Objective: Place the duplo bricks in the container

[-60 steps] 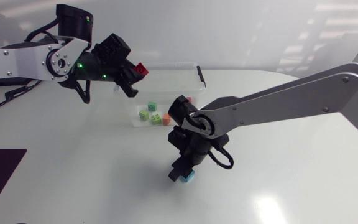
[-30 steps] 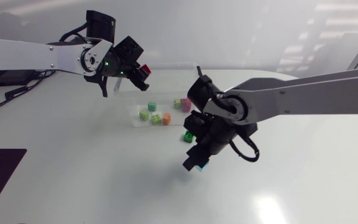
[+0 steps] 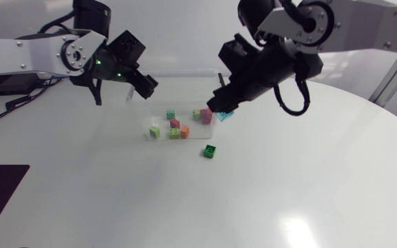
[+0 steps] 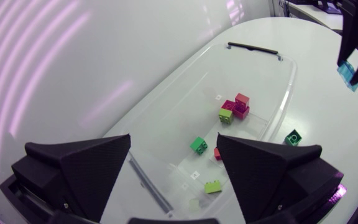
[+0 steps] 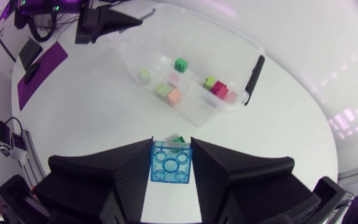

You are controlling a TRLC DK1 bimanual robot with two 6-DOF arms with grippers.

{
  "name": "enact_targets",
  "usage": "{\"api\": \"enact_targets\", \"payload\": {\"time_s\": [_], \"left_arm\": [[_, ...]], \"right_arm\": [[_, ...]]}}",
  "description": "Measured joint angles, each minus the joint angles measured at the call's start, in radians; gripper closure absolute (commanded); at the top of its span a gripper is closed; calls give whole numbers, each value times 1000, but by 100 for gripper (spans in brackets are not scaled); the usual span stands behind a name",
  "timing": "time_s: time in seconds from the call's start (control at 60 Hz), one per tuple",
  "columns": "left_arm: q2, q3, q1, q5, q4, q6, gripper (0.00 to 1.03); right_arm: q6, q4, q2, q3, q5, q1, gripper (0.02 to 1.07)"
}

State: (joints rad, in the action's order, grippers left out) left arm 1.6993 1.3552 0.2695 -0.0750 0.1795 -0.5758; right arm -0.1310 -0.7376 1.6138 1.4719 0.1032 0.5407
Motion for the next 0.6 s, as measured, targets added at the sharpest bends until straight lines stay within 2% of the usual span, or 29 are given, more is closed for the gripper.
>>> {"api": "enact_targets", "payload": {"time_s": [0.217, 0.6], "left_arm": [[-166, -117, -30, -29, 37, 0, 4], [-333, -292, -79, -63, 81, -4, 4]], "right_arm": [[0, 18, 84, 148, -8, 0, 78], [-16, 164, 339, 320, -58, 0, 77]]}}
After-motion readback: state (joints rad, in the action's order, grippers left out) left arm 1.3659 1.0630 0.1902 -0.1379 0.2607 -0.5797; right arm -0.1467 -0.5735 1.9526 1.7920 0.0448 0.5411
